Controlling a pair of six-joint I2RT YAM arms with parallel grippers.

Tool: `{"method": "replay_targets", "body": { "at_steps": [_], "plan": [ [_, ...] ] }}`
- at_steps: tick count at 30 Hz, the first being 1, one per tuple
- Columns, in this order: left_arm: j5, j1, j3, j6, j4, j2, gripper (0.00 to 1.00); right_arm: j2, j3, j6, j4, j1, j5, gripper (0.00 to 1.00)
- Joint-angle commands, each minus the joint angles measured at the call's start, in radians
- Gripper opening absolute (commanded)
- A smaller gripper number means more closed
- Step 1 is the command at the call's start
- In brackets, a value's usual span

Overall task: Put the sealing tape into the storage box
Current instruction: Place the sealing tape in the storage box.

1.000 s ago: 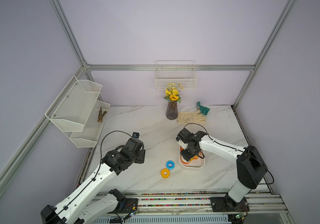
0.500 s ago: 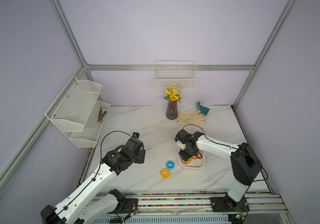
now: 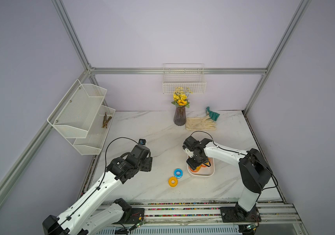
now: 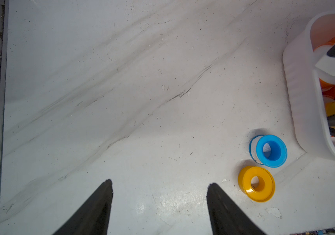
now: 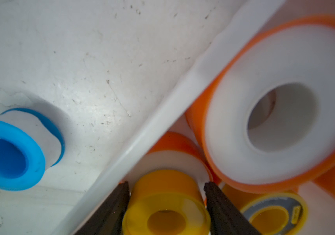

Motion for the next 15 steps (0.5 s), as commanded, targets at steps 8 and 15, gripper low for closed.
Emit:
{"method": "replay_targets", "body": {
  "at_steps": [8, 15],
  "plan": [
    [-0.002, 0.006, -0.004, 0.01, 0.028, -0.011, 0.73, -0.095, 0.005, 0.025, 0.024, -0.004, 0.008, 0.64],
    [0.001, 0.006, -0.004, 0.009, 0.031, -0.017, 0.74, -0.167, -0.003, 0.034, 0.045, -0.004, 0.013, 0.72]
  ]
}}
